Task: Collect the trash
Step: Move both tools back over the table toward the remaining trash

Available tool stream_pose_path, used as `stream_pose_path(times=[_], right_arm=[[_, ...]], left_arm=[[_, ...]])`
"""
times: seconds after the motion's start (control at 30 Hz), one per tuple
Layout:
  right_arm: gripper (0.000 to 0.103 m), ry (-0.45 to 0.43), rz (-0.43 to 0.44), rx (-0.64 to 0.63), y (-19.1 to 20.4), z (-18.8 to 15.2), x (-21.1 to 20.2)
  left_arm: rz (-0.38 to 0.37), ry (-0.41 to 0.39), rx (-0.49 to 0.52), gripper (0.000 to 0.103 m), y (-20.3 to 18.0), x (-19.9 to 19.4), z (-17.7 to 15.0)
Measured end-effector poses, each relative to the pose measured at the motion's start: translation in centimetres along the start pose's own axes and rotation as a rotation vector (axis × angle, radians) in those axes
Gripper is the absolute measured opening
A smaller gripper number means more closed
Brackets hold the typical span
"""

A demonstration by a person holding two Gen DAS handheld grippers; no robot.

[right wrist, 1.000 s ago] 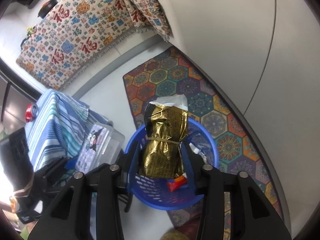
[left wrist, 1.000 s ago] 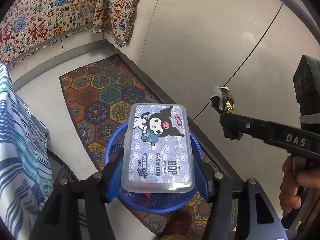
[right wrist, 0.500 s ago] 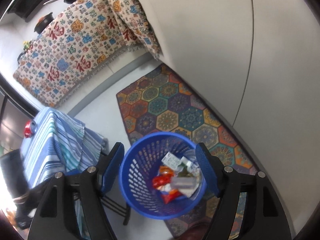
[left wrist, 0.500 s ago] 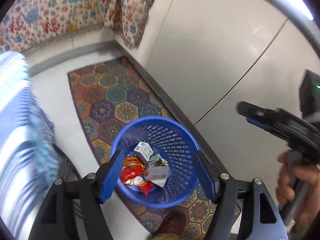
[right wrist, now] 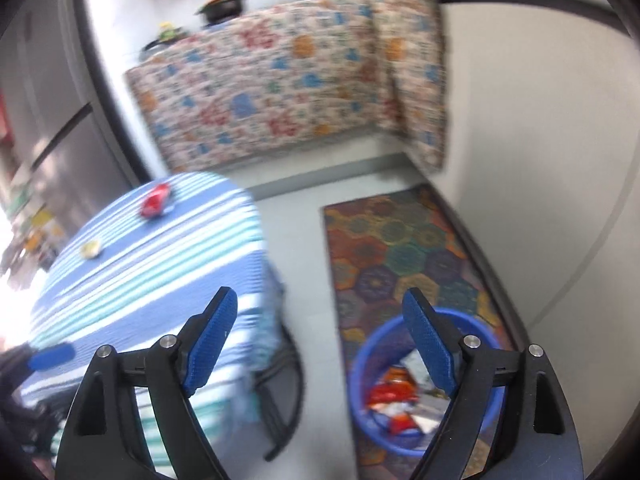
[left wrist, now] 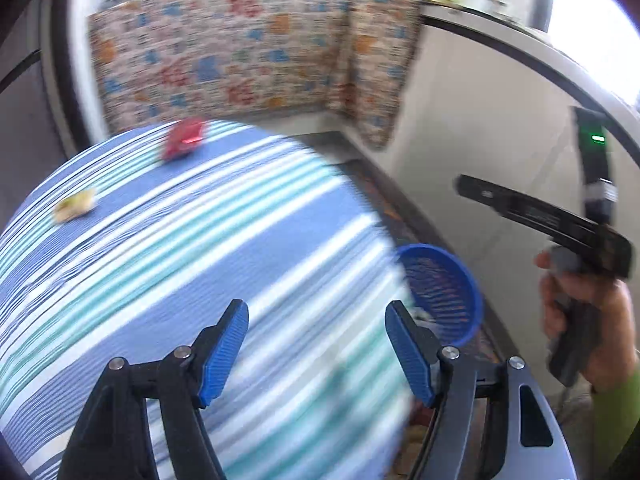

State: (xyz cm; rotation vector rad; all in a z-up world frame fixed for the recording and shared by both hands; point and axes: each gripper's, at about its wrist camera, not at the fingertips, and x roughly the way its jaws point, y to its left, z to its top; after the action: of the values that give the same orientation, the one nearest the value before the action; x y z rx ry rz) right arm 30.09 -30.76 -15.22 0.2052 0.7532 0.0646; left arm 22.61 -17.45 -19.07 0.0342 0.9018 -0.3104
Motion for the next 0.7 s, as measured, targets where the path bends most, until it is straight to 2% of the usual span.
stream_pose_path(times=[0.17, 0.23, 0.3, 0.43, 0.53, 0.63, 0.7], right_arm=[[0.087, 0.09, 0.152, -0.207, 11.4, -1.5, 3.8], [0.087, 0.136, 0.205, -0.256, 14.7, -2.4, 5.3], [0.087, 0.175, 0.222, -0.302, 17.0, -3.3, 6.7], [0.087, 0.199, 0.207, -0.355, 19.4, -3.9, 8.5], [0.087, 0.2, 0.207, -0.351, 19.8, -3.7, 9.2], [0.087, 0.2, 0.204, -0.347, 19.8, -3.5, 9.6], [0.087, 0.196, 0.203, -0.341, 19.7, -3.4, 9.6]], left_arm=[[0.221, 0.019, -0.202, 0.072, 9.5, 1.0, -0.4], [0.273, 0.022, -0.277, 0.072, 12.6, 1.7, 0.2], [0.283, 0.022, -0.353, 0.072, 15.4, 2.2, 1.5], [0.308, -0.015, -0.495, 0.072, 21.3, 2.2, 6.0], [0.359, -0.037, -0.582, 0.072, 25.0, 2.9, 9.3], [0.438, -0.029, -0.621, 0.072, 26.7, 4.9, 11.8], [0.486, 0.011, -0.636, 0.072, 27.1, 7.0, 12.7]])
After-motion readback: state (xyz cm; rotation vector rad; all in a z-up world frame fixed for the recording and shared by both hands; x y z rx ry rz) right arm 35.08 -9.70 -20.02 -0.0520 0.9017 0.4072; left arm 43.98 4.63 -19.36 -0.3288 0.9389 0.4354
